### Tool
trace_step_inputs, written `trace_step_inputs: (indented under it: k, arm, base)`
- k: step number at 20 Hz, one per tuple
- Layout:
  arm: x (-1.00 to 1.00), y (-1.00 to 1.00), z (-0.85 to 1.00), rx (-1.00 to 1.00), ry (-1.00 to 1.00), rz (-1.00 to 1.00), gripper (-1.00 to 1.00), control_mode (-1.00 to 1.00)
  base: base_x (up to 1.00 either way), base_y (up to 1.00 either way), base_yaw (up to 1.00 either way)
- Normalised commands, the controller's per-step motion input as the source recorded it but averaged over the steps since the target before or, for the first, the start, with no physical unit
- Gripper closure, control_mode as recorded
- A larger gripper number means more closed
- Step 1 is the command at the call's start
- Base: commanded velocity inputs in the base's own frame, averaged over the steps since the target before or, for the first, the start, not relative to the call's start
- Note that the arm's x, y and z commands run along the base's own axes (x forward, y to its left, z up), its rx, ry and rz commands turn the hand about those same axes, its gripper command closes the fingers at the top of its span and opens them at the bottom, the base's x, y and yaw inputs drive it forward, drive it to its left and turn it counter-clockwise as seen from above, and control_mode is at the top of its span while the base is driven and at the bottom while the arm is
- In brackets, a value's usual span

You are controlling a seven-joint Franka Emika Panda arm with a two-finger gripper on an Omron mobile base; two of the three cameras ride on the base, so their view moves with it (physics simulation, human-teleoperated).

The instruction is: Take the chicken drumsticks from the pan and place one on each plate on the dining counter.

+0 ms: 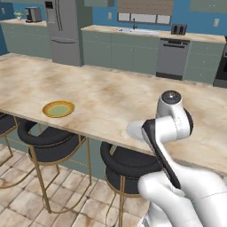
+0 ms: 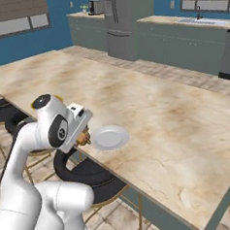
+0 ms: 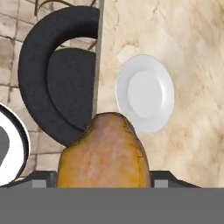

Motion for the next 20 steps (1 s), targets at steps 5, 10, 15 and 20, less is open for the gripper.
trace_step_inputs:
  k: [5, 10, 15, 20]
  arm:
    - [0.78, -0.13, 0.0, 0.16, -0.13, -0.07, 1.0, -1.0]
    - [0.61, -0.12, -0.05, 0.28, -0.01, -0.01, 1.0, -1.0]
    - [0.53, 0.0, -0.2, 0.23, 0.0, -0.01, 1.0, -1.0]
    - [0.28, -0.06, -0.52, 0.09, 0.04, -0.09, 1.0, -1.0]
  base:
    - [0.0, 0.0, 0.0]
    - [0.0, 0.0, 0.0]
    - [0.0, 0.0, 0.0]
    - [0.0, 0.0, 0.0]
